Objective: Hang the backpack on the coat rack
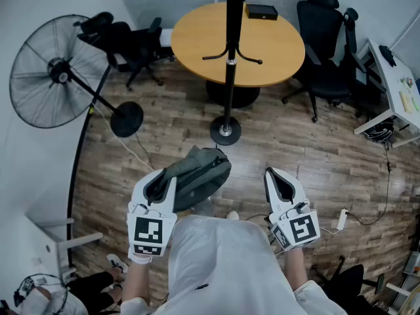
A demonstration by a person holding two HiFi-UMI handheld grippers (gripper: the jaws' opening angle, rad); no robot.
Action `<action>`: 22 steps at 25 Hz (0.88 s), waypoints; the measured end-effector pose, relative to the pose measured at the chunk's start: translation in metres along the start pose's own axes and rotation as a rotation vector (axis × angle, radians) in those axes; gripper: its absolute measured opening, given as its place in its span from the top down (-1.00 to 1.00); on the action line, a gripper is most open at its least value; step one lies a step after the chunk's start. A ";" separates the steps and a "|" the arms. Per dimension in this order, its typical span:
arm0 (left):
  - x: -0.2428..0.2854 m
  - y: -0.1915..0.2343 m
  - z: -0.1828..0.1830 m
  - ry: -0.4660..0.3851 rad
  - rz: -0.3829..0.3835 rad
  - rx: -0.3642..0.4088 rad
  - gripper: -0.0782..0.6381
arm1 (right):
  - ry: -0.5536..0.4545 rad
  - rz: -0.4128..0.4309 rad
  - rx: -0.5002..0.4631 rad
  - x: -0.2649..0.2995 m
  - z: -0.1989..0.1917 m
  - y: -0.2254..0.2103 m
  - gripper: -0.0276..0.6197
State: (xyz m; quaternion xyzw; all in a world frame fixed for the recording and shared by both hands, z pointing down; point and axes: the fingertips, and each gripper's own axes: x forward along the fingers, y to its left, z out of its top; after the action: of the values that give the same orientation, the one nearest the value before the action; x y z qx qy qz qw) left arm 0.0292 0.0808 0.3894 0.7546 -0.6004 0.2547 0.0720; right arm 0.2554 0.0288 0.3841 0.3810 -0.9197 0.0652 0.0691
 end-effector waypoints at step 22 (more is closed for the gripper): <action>-0.041 -0.049 -0.014 -0.053 -0.010 -0.029 0.53 | -0.019 0.090 -0.016 -0.033 -0.014 0.048 0.91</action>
State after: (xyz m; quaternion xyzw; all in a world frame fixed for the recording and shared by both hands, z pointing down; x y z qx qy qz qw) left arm 0.0656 0.1355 0.3914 0.7631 -0.6018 0.2255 0.0682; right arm 0.2460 0.0876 0.3892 0.3392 -0.9370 0.0573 0.0605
